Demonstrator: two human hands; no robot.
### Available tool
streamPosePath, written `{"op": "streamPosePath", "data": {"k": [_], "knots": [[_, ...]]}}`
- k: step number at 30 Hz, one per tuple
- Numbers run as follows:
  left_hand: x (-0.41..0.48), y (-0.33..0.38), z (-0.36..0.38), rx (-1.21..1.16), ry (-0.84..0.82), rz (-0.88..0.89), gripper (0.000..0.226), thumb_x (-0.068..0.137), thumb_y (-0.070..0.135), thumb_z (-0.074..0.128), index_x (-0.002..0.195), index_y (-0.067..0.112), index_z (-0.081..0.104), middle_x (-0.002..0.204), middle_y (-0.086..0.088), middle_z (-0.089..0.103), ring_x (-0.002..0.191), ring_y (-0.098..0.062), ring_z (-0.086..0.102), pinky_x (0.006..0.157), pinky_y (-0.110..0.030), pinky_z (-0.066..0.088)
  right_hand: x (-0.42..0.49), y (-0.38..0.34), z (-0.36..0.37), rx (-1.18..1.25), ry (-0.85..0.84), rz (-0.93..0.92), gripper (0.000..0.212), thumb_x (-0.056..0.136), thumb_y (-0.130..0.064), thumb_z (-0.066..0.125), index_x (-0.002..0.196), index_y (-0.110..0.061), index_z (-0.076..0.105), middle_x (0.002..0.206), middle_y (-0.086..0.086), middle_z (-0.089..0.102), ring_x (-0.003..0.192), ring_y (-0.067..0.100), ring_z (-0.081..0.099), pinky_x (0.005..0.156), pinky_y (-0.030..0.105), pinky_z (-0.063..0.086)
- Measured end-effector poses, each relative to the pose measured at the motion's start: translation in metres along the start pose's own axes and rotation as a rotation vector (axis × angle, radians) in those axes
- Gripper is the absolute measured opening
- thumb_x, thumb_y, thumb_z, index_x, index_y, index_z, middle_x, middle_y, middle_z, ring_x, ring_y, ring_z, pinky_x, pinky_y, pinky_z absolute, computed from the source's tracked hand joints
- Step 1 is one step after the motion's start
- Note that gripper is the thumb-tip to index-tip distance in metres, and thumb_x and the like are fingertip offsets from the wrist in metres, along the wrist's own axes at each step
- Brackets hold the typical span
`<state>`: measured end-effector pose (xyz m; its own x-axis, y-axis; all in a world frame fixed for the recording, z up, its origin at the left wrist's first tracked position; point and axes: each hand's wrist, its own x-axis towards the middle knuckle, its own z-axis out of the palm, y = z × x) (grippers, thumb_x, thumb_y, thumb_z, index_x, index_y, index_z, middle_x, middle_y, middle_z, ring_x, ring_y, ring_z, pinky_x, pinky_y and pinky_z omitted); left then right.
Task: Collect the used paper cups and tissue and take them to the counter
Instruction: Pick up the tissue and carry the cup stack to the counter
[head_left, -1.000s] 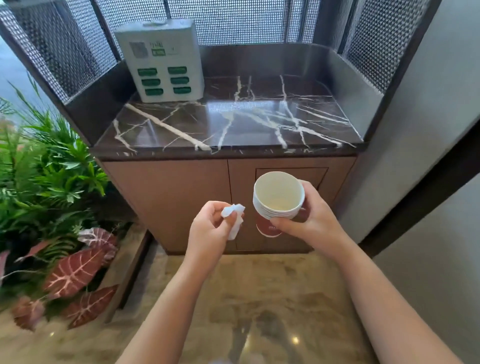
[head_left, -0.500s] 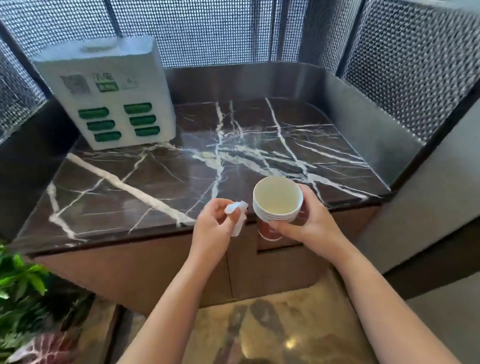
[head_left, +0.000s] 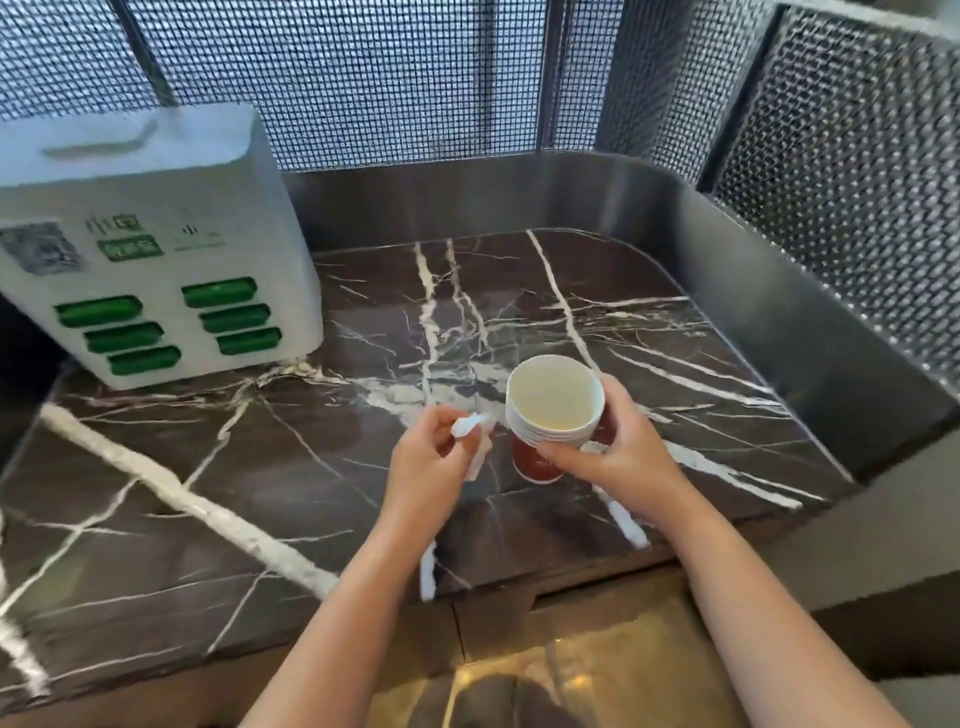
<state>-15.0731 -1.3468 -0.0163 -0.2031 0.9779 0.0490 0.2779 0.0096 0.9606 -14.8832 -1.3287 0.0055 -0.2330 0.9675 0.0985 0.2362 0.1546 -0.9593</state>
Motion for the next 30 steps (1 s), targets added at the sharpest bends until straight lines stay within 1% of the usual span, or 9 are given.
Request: {"op": "streamPosePath", "data": {"k": [2, 4, 9, 12, 15, 18, 21, 26, 30], "knots": [[0.018, 0.001, 0.001, 0.020, 0.031, 0.000, 0.017, 0.087, 0.023, 0.061, 0.078, 0.035, 0.053, 0.082, 0.013, 0.065, 0.080, -0.003, 0.063, 0.067, -0.017, 0.049, 0.021, 0.003, -0.001, 0.001, -0.018, -0.013, 0.059, 0.060, -0.029, 0.083, 0.107, -0.043, 0.051, 0.104, -0.029, 0.061, 0.100, -0.010, 0.056, 0.074, 0.003, 0.043], [0.036, 0.002, 0.003, 0.029, 0.056, -0.007, 0.015, 0.086, 0.025, 0.062, 0.079, 0.035, 0.053, 0.084, 0.012, 0.066, 0.080, -0.003, 0.063, 0.069, -0.020, 0.050, 0.044, 0.007, -0.004, -0.005, -0.053, -0.018, 0.059, 0.062, -0.026, 0.084, 0.108, -0.042, 0.050, 0.103, -0.026, 0.061, 0.099, -0.010, 0.056, 0.074, 0.003, 0.043], [0.080, 0.005, 0.015, 0.063, 0.130, -0.030, 0.012, 0.085, 0.029, 0.063, 0.079, 0.034, 0.054, 0.080, 0.013, 0.066, 0.078, -0.005, 0.064, 0.068, -0.024, 0.051, 0.099, 0.013, -0.012, -0.034, -0.098, -0.042, 0.066, 0.060, -0.032, 0.084, 0.114, -0.040, 0.048, 0.111, -0.019, 0.060, 0.101, -0.007, 0.056, 0.078, 0.006, 0.044], [0.100, 0.001, 0.023, 0.109, 0.154, -0.041, 0.015, 0.086, 0.029, 0.063, 0.077, 0.035, 0.052, 0.079, 0.013, 0.065, 0.078, -0.007, 0.063, 0.068, -0.027, 0.050, 0.126, 0.023, -0.015, -0.039, -0.121, -0.055, 0.062, 0.062, -0.027, 0.084, 0.112, -0.038, 0.049, 0.105, -0.023, 0.061, 0.095, -0.008, 0.058, 0.073, 0.005, 0.044], [0.115, -0.006, 0.027, 0.120, 0.165, -0.069, 0.015, 0.086, 0.029, 0.062, 0.077, 0.036, 0.051, 0.079, 0.013, 0.065, 0.076, -0.003, 0.062, 0.066, -0.022, 0.049, 0.145, 0.035, -0.015, -0.019, -0.146, -0.041, 0.059, 0.062, -0.026, 0.084, 0.108, -0.039, 0.049, 0.101, -0.026, 0.060, 0.091, -0.012, 0.057, 0.068, 0.004, 0.044], [0.128, -0.012, 0.030, 0.127, 0.182, -0.077, 0.013, 0.086, 0.029, 0.062, 0.079, 0.034, 0.052, 0.080, 0.013, 0.064, 0.077, -0.001, 0.060, 0.064, -0.017, 0.047, 0.160, 0.046, -0.014, -0.042, -0.157, -0.042, 0.060, 0.063, -0.028, 0.083, 0.106, -0.045, 0.046, 0.100, -0.042, 0.053, 0.095, -0.019, 0.051, 0.070, -0.002, 0.039], [0.138, -0.017, 0.033, 0.121, 0.181, -0.091, 0.014, 0.086, 0.028, 0.061, 0.078, 0.034, 0.052, 0.080, 0.014, 0.064, 0.078, -0.004, 0.061, 0.067, -0.022, 0.047, 0.173, 0.055, -0.013, -0.042, -0.151, -0.028, 0.062, 0.063, -0.028, 0.083, 0.107, -0.046, 0.044, 0.100, -0.046, 0.051, 0.096, -0.022, 0.049, 0.071, -0.004, 0.037], [0.148, -0.023, 0.034, 0.128, 0.177, -0.122, 0.011, 0.086, 0.031, 0.060, 0.078, 0.034, 0.052, 0.081, 0.010, 0.065, 0.079, -0.009, 0.062, 0.067, -0.026, 0.048, 0.187, 0.065, -0.009, -0.024, -0.144, -0.001, 0.063, 0.062, -0.036, 0.083, 0.110, -0.047, 0.043, 0.104, -0.036, 0.054, 0.098, -0.018, 0.050, 0.073, -0.002, 0.038], [0.150, -0.025, 0.034, 0.107, 0.167, -0.139, 0.011, 0.086, 0.031, 0.060, 0.080, 0.034, 0.052, 0.083, 0.011, 0.065, 0.081, -0.007, 0.062, 0.071, -0.027, 0.050, 0.190, 0.065, -0.007, -0.045, -0.154, 0.012, 0.066, 0.056, -0.052, 0.079, 0.110, -0.048, 0.043, 0.108, -0.030, 0.056, 0.101, -0.015, 0.050, 0.075, -0.001, 0.039]]}}
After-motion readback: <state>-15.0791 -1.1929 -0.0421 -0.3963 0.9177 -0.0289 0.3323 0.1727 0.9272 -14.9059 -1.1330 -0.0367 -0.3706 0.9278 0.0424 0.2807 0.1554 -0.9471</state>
